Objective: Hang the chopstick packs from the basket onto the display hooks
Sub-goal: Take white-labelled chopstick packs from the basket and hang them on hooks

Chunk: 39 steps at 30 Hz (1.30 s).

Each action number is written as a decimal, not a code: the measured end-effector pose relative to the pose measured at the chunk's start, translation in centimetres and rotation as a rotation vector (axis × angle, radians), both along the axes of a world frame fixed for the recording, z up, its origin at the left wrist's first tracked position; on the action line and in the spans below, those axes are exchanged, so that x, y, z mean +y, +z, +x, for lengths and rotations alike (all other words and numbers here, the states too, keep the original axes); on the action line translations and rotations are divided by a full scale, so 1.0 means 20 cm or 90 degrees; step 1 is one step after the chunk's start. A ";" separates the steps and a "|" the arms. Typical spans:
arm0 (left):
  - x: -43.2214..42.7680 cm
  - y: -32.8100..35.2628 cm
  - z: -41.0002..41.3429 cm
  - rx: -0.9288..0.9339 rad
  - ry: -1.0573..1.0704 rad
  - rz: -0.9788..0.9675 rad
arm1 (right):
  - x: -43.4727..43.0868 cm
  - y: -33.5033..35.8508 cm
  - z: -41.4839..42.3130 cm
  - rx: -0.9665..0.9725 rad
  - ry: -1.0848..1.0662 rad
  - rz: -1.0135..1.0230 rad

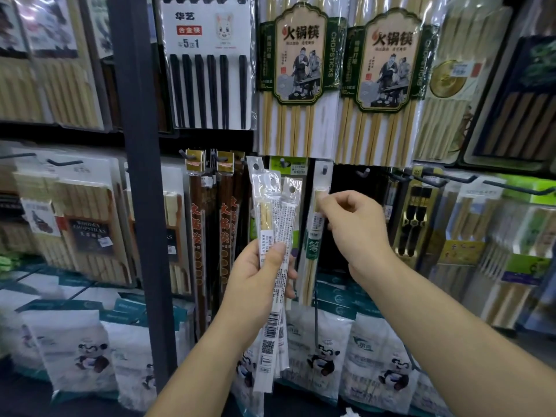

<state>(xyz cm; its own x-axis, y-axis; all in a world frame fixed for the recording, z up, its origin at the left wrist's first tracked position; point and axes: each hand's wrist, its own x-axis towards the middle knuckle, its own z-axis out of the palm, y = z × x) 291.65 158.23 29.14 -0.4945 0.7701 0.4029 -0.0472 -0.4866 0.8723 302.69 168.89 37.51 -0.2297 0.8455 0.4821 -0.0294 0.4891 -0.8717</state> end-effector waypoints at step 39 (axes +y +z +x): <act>0.00 0.00 0.00 0.022 0.014 -0.015 | 0.06 0.07 -0.07 0.042 -0.027 -0.011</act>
<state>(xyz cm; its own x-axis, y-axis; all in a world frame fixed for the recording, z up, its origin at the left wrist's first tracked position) 291.71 158.23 29.13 -0.4975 0.7688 0.4017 -0.0070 -0.4666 0.8844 301.37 170.06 38.92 -0.1612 0.8624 0.4799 -0.0670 0.4756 -0.8771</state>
